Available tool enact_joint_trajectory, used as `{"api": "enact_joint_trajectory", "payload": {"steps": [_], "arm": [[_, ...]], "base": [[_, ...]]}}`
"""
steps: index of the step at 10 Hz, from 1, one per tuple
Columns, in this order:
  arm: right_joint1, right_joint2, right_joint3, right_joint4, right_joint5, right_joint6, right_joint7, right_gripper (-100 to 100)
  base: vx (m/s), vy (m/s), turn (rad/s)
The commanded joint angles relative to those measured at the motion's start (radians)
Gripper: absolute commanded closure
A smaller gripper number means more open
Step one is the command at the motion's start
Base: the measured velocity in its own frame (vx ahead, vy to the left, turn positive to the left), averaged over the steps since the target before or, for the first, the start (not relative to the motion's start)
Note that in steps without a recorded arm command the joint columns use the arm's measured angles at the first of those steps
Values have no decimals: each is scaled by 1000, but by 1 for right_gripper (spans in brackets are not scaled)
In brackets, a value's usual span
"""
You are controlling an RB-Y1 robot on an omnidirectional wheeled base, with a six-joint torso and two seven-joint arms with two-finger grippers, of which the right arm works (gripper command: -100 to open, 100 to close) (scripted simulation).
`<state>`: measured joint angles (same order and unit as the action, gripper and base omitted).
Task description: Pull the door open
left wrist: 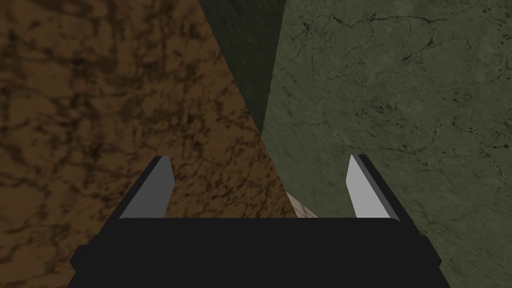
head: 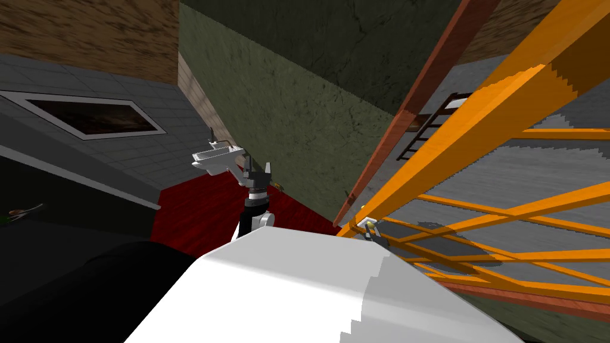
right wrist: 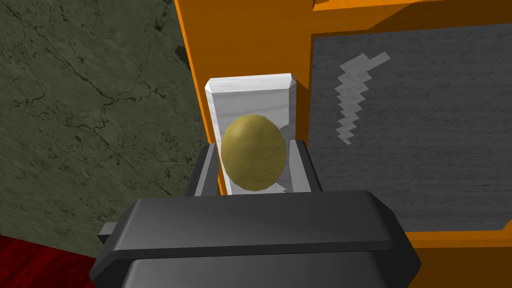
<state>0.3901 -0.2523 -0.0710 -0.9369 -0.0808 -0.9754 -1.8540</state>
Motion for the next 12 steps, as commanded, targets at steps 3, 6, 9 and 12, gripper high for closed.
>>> {"api": "enact_joint_trajectory", "payload": {"steps": [3, 6, 9, 12], "arm": [[12, -22, 13, 19, 20, -37, -31, 100], [20, -40, 22, 33, 35, -67, -56, 100], [15, -51, 29, 55, 44, -90, -68, 100], [18, -76, 40, 85, 62, -133, -95, 100]], "base": [[-192, -23, 125], [-224, -15, 111], [-171, -9, 95], [-242, -30, 153]]}}
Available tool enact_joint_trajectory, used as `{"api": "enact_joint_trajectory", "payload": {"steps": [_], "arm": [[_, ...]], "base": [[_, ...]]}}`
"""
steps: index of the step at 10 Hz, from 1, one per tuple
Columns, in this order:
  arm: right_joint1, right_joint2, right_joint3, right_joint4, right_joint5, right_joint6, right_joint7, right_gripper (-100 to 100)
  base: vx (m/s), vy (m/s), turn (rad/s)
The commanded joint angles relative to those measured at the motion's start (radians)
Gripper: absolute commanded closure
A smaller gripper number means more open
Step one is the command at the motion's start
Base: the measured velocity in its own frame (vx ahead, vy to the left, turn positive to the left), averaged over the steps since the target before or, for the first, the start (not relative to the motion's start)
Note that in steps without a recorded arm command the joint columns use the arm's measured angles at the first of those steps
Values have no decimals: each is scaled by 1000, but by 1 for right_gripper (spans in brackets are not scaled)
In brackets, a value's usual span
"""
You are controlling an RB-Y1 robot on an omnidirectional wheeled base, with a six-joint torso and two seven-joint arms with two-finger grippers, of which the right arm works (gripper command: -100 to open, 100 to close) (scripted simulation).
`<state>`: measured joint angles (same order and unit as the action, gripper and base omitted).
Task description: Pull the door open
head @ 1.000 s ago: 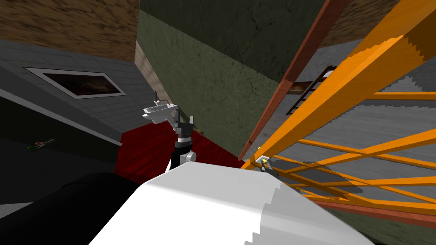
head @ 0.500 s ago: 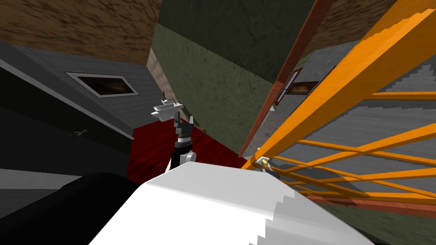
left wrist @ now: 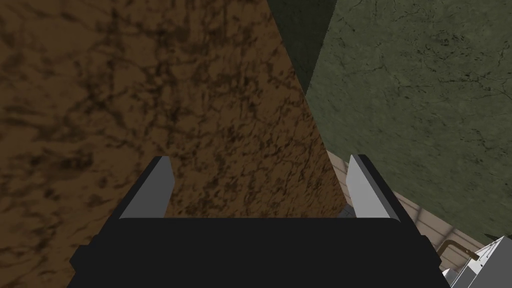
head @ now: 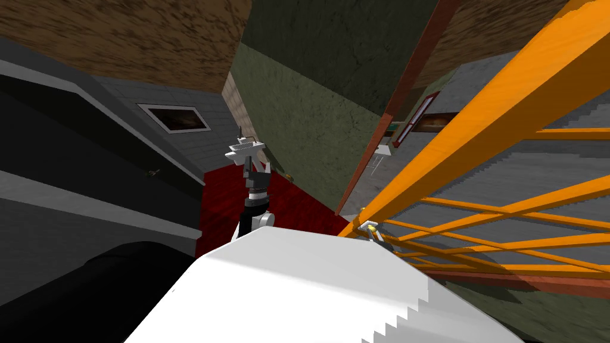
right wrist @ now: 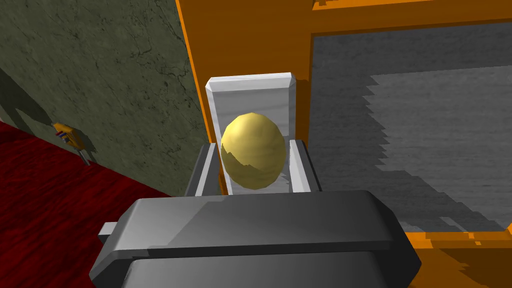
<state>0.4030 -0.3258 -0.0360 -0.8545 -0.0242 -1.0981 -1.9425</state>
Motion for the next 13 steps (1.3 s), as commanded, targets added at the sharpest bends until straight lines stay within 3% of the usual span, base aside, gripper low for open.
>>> {"api": "enact_joint_trajectory", "payload": {"steps": [1, 2, 3, 10, 13], "arm": [[5, -7, 7, 10, 9, -20, -13, 100], [6, -16, 11, 20, 15, -34, -22, 100], [4, -11, 8, 13, 11, -24, -15, 100], [-12, -50, 18, 99, 44, -113, -62, 100], [-16, -56, 19, 113, 49, -121, -67, 100]], "base": [[-266, -33, 131], [-288, -75, 130], [-130, -32, 38], [-249, -38, 166], [-154, -19, 98]]}}
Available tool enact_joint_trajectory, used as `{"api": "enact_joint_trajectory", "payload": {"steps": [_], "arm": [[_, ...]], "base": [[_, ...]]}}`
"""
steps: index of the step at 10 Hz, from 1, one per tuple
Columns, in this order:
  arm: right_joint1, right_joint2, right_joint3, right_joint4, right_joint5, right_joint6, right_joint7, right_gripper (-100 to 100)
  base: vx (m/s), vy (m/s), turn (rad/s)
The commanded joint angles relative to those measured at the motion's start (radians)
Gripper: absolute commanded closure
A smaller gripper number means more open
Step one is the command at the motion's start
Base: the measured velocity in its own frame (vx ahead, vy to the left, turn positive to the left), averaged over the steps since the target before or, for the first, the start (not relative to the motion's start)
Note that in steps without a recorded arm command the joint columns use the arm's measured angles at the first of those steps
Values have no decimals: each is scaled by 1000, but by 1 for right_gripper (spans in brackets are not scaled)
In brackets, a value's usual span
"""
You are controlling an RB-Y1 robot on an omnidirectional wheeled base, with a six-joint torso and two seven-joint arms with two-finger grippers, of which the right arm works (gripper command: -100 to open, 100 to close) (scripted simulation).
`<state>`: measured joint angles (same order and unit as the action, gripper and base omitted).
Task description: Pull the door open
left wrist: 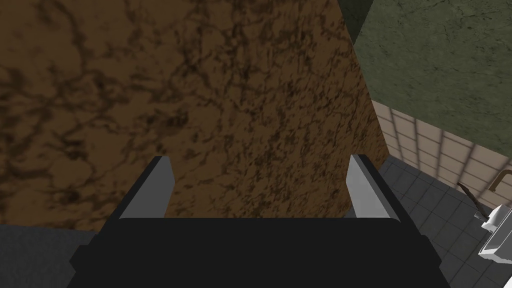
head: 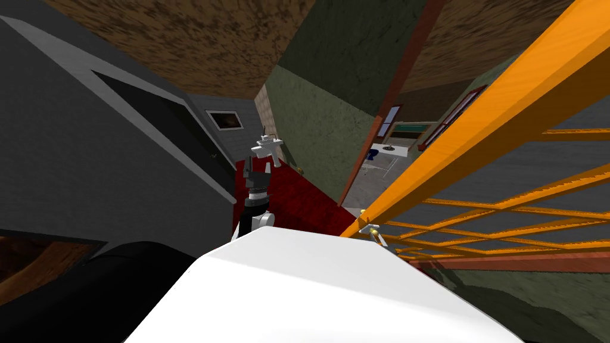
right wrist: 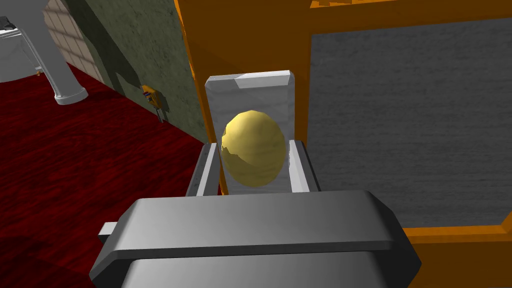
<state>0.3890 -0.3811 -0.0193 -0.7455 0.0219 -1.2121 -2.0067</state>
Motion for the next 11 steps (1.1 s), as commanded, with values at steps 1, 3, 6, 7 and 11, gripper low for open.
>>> {"api": "enact_joint_trajectory", "payload": {"steps": [1, 3, 6, 7, 11], "arm": [[-5, -3, 3, 10, 5, -12, -5, 100], [-11, -8, 5, 25, 9, -25, -10, 100], [-21, -16, 8, 49, 16, -46, -19, 100], [-24, -19, 9, 56, 18, -52, -22, 100], [-36, -24, 13, 79, 27, -67, -28, 100]], "base": [[-206, -55, 161], [-205, -83, 139], [-216, -36, 138], [-208, -61, 141], [-174, -33, 108]]}}
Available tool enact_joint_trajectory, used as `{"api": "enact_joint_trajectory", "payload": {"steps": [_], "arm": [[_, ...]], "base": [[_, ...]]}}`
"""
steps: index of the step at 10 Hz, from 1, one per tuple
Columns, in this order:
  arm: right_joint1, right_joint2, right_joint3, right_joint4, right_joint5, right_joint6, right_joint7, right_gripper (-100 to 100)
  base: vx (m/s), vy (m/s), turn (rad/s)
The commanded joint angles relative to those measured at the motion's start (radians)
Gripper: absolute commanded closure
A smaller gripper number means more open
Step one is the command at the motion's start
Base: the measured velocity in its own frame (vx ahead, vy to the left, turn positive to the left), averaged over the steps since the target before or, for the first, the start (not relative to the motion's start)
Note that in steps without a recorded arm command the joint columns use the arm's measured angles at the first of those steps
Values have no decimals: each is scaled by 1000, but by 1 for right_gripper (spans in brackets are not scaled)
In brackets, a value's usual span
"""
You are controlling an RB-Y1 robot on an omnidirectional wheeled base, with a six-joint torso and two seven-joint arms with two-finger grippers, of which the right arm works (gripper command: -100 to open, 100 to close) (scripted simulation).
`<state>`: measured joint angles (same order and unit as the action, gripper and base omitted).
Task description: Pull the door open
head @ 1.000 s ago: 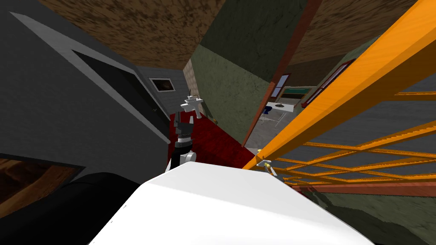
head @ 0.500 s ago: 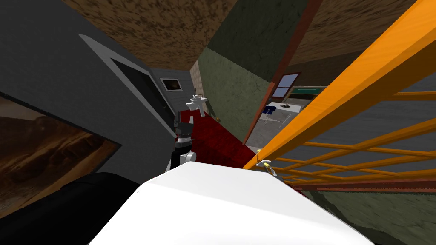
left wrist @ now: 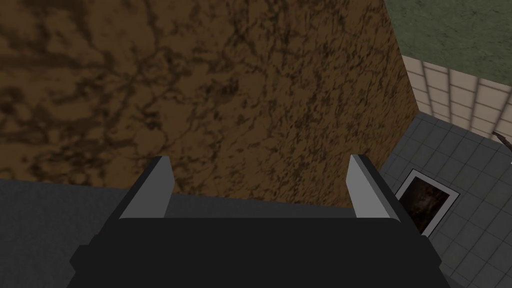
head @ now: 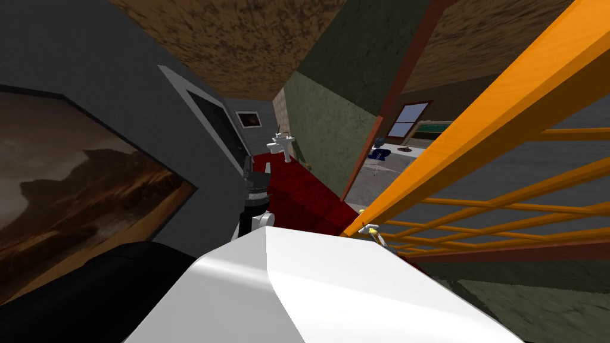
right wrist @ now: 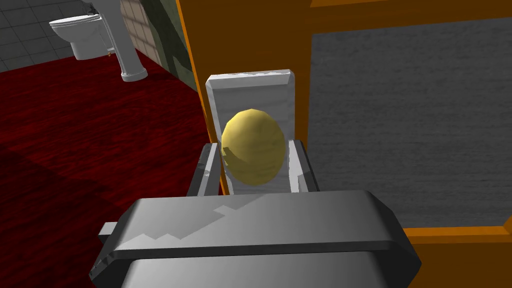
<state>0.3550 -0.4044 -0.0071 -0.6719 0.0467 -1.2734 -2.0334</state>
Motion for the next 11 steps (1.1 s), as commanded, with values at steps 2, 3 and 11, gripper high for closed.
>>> {"api": "enact_joint_trajectory", "payload": {"steps": [2, 3, 11], "arm": [[-6, -4, 2, 14, 5, -13, -4, 100], [-9, -6, 2, 21, 7, -19, -7, 100], [-15, 5, -18, 28, -16, -8, 3, -100]], "base": [[-181, -60, 138], [-193, -75, 118], [-55, 30, -21]]}}
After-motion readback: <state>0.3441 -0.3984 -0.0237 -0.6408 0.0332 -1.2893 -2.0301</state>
